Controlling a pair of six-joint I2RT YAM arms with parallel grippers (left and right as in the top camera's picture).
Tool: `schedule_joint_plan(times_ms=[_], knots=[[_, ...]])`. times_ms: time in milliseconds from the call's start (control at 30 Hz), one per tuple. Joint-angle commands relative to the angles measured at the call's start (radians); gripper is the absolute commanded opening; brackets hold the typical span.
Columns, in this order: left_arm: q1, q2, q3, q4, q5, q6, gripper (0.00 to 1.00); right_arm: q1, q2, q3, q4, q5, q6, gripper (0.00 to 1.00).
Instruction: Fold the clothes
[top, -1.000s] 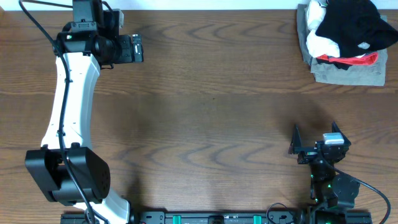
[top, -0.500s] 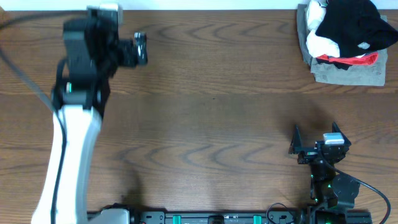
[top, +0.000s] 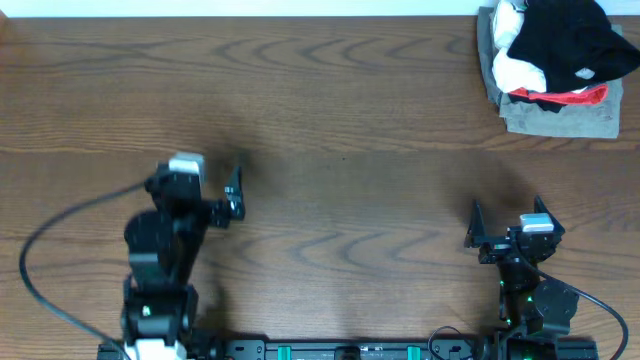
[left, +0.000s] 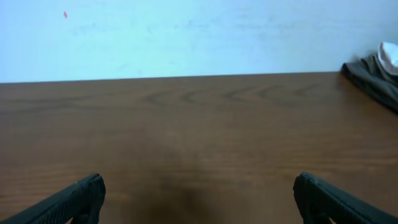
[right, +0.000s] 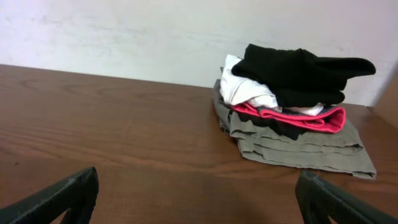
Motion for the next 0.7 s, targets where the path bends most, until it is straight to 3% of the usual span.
schedule_joint_plan(times_ms=[0, 300, 667], knots=[[0.014, -0.113, -0.080, 0.012, -0.003, 0.013, 0.98, 0.012, -0.006, -0.002, -0.004, 0.003, -0.009, 0.99], [0.026, -0.349, -0.237, 0.012, -0.006, 0.010, 0.98, 0.012, -0.006, -0.002, -0.004, 0.003, -0.009, 0.99], [0.026, -0.501, -0.347, 0.009, -0.006, -0.009, 0.98, 0.012, -0.006, -0.002, -0.004, 0.003, -0.009, 0.99]])
